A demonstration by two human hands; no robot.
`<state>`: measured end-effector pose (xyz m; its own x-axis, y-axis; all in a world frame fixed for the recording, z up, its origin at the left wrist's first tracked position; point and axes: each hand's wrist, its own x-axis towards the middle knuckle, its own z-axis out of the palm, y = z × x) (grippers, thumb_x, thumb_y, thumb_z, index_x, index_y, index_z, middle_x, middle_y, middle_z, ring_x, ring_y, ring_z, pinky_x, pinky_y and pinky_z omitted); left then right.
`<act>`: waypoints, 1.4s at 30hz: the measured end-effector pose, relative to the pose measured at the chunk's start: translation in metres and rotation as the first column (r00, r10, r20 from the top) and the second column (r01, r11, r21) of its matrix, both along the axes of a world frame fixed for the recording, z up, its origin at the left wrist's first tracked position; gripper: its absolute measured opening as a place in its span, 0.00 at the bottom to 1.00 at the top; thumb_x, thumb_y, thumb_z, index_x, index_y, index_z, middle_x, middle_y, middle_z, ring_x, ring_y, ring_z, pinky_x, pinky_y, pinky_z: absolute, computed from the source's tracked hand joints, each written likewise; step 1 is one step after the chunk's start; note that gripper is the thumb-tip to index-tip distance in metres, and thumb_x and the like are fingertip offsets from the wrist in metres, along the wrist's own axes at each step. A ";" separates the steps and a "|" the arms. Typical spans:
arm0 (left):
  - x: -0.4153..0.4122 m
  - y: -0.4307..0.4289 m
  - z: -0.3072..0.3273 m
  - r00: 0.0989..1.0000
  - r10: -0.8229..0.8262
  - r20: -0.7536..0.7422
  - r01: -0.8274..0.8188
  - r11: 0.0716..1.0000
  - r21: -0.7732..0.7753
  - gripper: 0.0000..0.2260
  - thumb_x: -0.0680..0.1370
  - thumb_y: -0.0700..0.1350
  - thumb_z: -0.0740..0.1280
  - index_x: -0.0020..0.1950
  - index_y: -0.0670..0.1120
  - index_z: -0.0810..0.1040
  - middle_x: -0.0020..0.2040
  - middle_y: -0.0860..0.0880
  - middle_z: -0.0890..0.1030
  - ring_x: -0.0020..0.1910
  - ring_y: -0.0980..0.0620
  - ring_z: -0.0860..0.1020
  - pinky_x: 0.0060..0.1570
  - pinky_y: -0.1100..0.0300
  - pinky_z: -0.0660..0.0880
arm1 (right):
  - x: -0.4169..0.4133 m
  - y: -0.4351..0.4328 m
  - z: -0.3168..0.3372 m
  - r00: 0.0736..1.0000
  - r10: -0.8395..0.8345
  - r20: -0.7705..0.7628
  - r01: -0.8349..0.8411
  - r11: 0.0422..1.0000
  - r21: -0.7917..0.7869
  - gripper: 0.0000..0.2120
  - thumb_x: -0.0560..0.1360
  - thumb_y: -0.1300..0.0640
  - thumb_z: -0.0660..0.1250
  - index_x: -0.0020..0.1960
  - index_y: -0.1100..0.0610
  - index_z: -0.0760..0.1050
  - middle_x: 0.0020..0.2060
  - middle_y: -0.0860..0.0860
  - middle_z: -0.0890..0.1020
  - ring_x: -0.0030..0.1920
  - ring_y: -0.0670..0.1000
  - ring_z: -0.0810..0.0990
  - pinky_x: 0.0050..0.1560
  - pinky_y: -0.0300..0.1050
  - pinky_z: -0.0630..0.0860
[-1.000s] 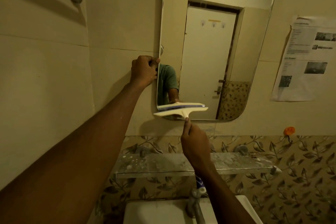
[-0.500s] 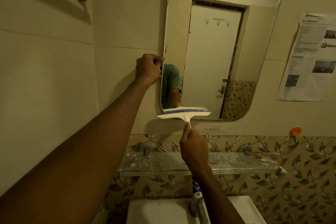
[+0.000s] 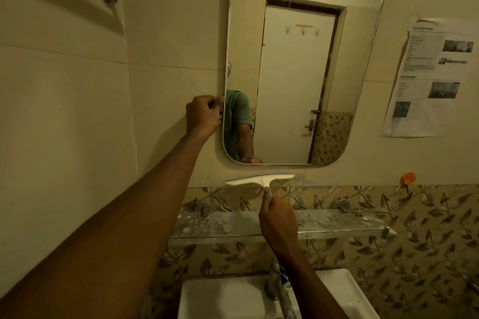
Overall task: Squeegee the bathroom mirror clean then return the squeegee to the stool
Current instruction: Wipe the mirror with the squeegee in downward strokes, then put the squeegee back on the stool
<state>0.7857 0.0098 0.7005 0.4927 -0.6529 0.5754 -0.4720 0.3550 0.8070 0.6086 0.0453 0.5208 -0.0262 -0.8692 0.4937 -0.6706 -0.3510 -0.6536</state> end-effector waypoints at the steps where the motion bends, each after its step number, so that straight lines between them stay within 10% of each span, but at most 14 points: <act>1: 0.000 0.001 -0.010 1.000 -0.004 -0.003 0.004 1.000 0.013 0.12 0.79 0.47 0.66 0.51 0.39 0.82 0.44 0.40 0.84 0.41 0.44 0.84 0.46 0.51 0.83 | -0.002 0.000 -0.001 1.000 0.003 0.013 -0.003 1.000 -0.010 0.26 0.83 0.47 0.48 0.29 0.53 0.65 0.23 0.48 0.70 0.23 0.45 0.69 0.25 0.38 0.57; 11: -0.012 0.018 -0.083 0.970 0.134 0.205 -0.166 0.975 0.146 0.17 0.82 0.50 0.60 0.46 0.39 0.80 0.42 0.41 0.82 0.40 0.46 0.78 0.38 0.57 0.70 | -0.029 -0.004 0.015 0.996 -0.004 0.087 0.009 0.999 -0.053 0.26 0.83 0.44 0.49 0.33 0.55 0.72 0.28 0.51 0.76 0.29 0.49 0.74 0.27 0.41 0.62; 26: -0.120 0.031 -0.141 0.876 0.177 0.448 -0.190 0.982 -0.017 0.15 0.81 0.50 0.60 0.63 0.44 0.75 0.61 0.46 0.79 0.58 0.47 0.77 0.56 0.52 0.75 | -0.115 -0.005 0.027 0.984 -0.064 0.164 0.078 0.994 -0.082 0.25 0.82 0.43 0.51 0.33 0.54 0.71 0.28 0.50 0.75 0.29 0.48 0.74 0.28 0.43 0.64; 42: -0.382 0.104 -0.248 0.873 0.093 0.479 -0.198 0.965 0.174 0.21 0.81 0.55 0.52 0.67 0.47 0.72 0.68 0.48 0.74 0.67 0.47 0.72 0.65 0.48 0.69 | -0.371 0.058 -0.057 0.992 -0.030 0.124 0.024 0.999 0.046 0.24 0.81 0.42 0.52 0.36 0.56 0.74 0.29 0.50 0.77 0.31 0.48 0.76 0.33 0.46 0.72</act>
<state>0.4037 0.1137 0.4522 0.3032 -0.7258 0.6174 -0.8420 0.0993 0.5303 0.2378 0.1028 0.4642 -0.1091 -0.8883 0.4461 -0.5915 -0.3027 -0.7473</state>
